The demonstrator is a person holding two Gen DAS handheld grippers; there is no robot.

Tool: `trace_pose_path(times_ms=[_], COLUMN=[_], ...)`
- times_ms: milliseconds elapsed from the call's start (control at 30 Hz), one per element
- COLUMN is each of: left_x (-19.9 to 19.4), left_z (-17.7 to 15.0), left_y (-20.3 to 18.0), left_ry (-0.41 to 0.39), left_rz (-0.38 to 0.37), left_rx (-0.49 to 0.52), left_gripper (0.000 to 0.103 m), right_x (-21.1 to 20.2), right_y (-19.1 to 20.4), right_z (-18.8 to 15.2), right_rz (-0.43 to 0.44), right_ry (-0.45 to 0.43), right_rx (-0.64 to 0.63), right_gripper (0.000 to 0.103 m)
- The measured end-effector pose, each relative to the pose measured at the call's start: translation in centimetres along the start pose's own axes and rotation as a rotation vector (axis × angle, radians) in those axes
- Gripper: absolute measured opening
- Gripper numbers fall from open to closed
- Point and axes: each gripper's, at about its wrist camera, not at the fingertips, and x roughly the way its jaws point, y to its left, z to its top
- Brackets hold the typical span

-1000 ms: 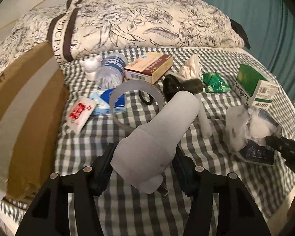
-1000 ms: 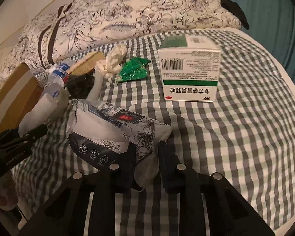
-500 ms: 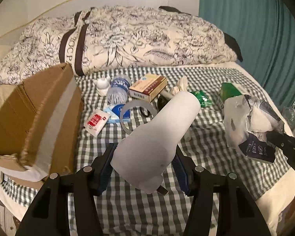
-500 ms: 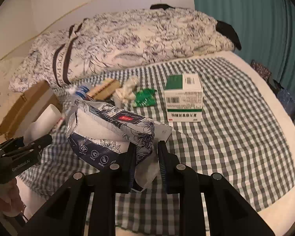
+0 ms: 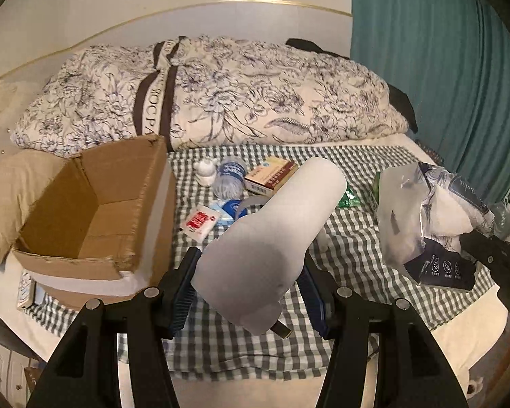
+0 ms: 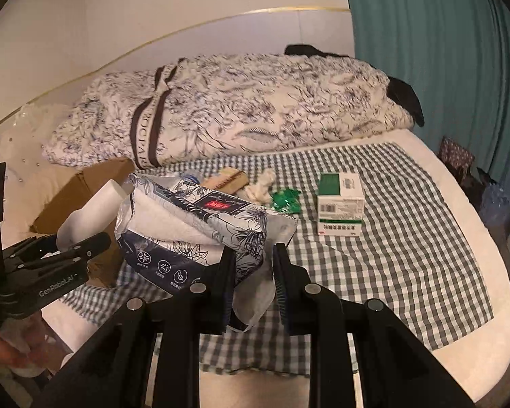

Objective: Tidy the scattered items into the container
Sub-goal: 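Carry both items to the cardboard box and release them inside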

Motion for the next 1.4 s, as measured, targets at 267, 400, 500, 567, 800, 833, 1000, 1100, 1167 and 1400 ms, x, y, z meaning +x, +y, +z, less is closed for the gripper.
trace_pose_path(times_ms=[267,400,500,567,800,833,1000,1100,1167,1400], left_x=[-3.0,-3.6,-3.8,-3.8,-2.8,-2.6,-1.2,-0.1,0.7,4.3], left_z=[1.3,1.9,2.3,2.6,3.3,3.3,3.3,3.1,2.7,1.8], left_y=[4.2,7.0,9.6,11.3,17.4,18.0,21.4,23.0,23.8,25.3], left_ry=[-0.044,-0.049,-0.051,-0.05,-0.043,-0.04,-0.014,0.006,0.021,0.089], left_rz=[0.024,0.045,0.071,0.087,0.166,0.171,0.202,0.22,0.233,0.241], left_rx=[-0.033,-0.057,-0.076,-0.088,-0.142,-0.151,-0.185,-0.209,-0.217,-0.234], left_gripper=[0.057,0.057,0.057,0.057,0.057,0.057,0.057,0.057,0.057,0.056], right_x=[-1.9,-1.8,-1.3,-0.9,2.0,2.6,5.6,7.6,8.9,15.0], right_y=[4.6,7.4,9.6,11.2,16.7,17.4,21.3,23.5,24.7,27.7], right_z=[1.6,2.6,3.5,4.2,6.4,6.7,8.1,8.7,8.9,9.1], right_rz=[0.028,0.053,0.077,0.098,0.162,0.169,0.222,0.235,0.241,0.236], right_ry=[-0.037,-0.044,-0.045,-0.049,-0.031,-0.028,-0.004,0.011,0.02,0.092], right_rx=[-0.059,-0.093,-0.122,-0.139,-0.212,-0.221,-0.258,-0.285,-0.297,-0.307], right_gripper=[0.021,0.021,0.021,0.021,0.021,0.021,0.021,0.021,0.021,0.021])
